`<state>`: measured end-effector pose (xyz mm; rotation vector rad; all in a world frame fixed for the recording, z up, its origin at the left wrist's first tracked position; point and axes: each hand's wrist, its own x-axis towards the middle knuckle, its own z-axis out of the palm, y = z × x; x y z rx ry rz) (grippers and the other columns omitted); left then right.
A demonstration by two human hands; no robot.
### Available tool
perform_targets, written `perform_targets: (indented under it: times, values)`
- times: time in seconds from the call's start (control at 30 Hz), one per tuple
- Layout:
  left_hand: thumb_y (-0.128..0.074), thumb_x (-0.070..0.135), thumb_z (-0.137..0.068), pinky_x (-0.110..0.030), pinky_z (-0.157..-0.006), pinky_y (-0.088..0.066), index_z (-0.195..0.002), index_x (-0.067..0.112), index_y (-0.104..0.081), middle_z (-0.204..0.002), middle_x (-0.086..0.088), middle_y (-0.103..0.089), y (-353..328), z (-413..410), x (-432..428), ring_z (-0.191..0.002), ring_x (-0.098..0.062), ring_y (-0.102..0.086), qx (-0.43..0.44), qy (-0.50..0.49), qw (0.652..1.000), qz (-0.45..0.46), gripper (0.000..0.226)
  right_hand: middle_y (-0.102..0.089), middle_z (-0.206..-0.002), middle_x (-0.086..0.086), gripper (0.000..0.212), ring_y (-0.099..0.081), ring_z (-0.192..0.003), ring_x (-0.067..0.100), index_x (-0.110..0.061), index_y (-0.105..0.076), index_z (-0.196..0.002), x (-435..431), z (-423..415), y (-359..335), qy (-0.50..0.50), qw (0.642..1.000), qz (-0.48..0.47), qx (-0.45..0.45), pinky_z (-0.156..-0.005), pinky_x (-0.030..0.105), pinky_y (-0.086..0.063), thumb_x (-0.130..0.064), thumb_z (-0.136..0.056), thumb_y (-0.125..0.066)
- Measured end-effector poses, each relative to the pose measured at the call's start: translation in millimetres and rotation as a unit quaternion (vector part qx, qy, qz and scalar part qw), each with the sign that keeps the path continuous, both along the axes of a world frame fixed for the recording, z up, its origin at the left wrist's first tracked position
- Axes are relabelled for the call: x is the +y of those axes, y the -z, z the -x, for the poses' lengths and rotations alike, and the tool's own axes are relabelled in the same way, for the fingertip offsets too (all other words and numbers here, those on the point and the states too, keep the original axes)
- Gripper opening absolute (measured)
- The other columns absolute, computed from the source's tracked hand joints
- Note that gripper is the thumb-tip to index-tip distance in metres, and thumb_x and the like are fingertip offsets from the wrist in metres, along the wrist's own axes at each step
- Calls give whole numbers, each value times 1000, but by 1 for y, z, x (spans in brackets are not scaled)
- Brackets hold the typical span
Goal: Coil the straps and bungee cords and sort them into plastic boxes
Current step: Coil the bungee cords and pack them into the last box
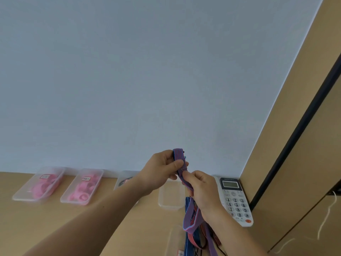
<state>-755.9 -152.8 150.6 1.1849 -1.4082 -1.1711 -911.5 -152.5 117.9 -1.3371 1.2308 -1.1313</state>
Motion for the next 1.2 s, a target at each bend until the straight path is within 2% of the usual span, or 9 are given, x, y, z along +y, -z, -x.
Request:
perform_targets:
  times: [0.2,0.37,0.53,0.67,0.8,0.9,1.0,1.1,1.2]
  values:
    - [-57,25,-96,-42,-68,-51,-94,16,-67,-75,-2,-70,11,-3,-6,-64,-20,-58,-223,-83,957,166,13,-54,-48,2,40,-41,-41,16,-8,-59,-63,-1,-7,-2,-13,999,-51,-14,-45,26,-35,-35,-92,-63]
    - [-39,48,-98,-34,-71,-51,-109,21,-65,-88,12,-71,13,-8,-3,-70,-14,-62,-349,-70,893,275,39,-53,-50,5,45,-41,-40,15,2,-66,-74,-5,-8,-10,-18,997,-63,-51,-41,23,-33,-35,-97,-55]
    - [-53,2,-89,-37,-53,-55,-119,8,-68,-96,2,-72,15,-11,-6,-73,-24,-66,-449,-53,791,413,34,-48,-50,3,59,-35,-38,12,2,-65,-75,-4,-10,-21,-31,994,-55,-93,-40,22,-27,-53,-94,-53]
    - [-58,-12,-81,-40,-71,-62,-126,6,-66,-127,-12,-67,17,-11,-9,-110,-31,-68,-459,-65,757,461,49,-42,-49,3,66,-32,-41,11,18,-52,-81,-2,-11,-21,-32,993,-20,-112,-40,20,-27,-46,-93,-58]
    - [-57,1,-93,-33,-98,-53,-137,14,-58,-143,-6,-56,25,-17,-10,-131,-21,-55,-343,-24,845,409,46,-47,-52,6,53,-33,-42,12,5,-57,-68,2,-7,-19,-54,989,-13,-137,-42,23,-26,-46,-81,-65]
    - [-55,4,-93,-26,-97,-50,-150,29,-31,-151,1,-45,17,-13,-6,-132,-15,-53,-76,-22,989,127,67,-55,-56,6,30,-35,-41,13,-19,-63,-56,2,0,-16,-62,985,-8,-160,-44,23,-30,-36,-79,-70]
    - [-54,22,-84,-41,-90,-54,-138,7,-49,-127,-13,-66,3,-10,-5,-107,-26,-69,144,41,984,-96,56,-62,-60,8,27,-39,-43,12,-21,-68,-59,1,4,-11,-56,987,5,-149,-45,21,-34,-27,-85,-69]
    - [-57,26,-91,-40,-83,-54,-115,-3,-62,-107,-13,-73,-6,4,3,-80,-24,-67,111,81,989,-47,38,-63,-60,6,23,-41,-44,12,-21,-71,-63,4,1,-10,-66,989,18,-134,-45,21,-36,-39,-77,-70]
    - [-57,11,-99,-34,-79,-57,-115,2,-60,-112,-12,-74,-6,13,5,-82,-25,-70,125,33,991,-20,19,-62,-56,6,33,-41,-41,13,-21,-70,-60,5,1,-10,-48,993,21,-107,-44,23,-36,-50,-75,-67]
